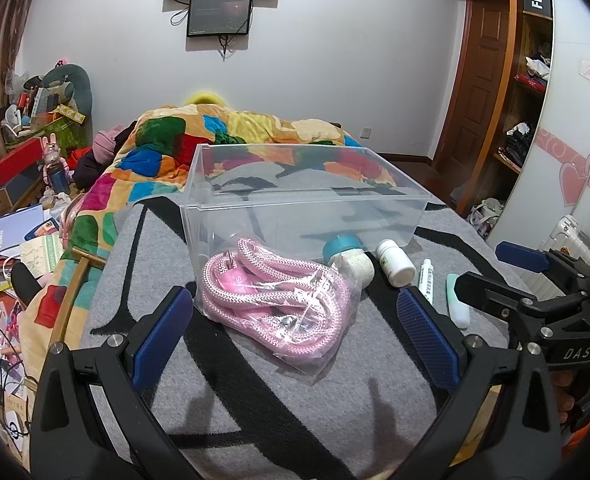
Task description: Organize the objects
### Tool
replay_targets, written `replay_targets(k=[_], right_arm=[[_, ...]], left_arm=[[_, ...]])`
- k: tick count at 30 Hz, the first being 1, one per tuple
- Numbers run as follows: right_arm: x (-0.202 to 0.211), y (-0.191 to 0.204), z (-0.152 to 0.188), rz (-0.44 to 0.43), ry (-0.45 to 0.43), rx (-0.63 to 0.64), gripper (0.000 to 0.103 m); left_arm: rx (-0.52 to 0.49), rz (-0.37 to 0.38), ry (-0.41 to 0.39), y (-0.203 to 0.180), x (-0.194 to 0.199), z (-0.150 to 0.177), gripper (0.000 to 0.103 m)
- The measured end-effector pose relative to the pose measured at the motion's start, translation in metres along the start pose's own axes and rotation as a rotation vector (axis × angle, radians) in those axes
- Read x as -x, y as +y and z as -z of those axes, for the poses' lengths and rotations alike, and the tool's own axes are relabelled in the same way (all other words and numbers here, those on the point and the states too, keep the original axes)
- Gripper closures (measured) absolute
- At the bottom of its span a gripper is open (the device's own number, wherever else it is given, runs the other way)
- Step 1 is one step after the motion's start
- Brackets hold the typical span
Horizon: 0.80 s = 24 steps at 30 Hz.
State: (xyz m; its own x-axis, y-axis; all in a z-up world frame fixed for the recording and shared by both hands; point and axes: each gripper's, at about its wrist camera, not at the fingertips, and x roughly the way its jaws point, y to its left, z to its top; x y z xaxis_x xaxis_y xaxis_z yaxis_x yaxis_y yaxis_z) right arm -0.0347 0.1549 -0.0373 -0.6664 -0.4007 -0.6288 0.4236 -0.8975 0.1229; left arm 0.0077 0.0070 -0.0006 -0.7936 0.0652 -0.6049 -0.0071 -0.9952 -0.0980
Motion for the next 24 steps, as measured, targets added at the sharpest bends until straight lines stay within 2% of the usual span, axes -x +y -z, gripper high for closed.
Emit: replay_targets(k=[24], right_arm=[[-0.0006,0.0005,0.0013,-0.01,0.008,-0.009,0.0]], left_arm=[[0.004,0.005,0.007,0.0007,0.0,0.0014,0.0]])
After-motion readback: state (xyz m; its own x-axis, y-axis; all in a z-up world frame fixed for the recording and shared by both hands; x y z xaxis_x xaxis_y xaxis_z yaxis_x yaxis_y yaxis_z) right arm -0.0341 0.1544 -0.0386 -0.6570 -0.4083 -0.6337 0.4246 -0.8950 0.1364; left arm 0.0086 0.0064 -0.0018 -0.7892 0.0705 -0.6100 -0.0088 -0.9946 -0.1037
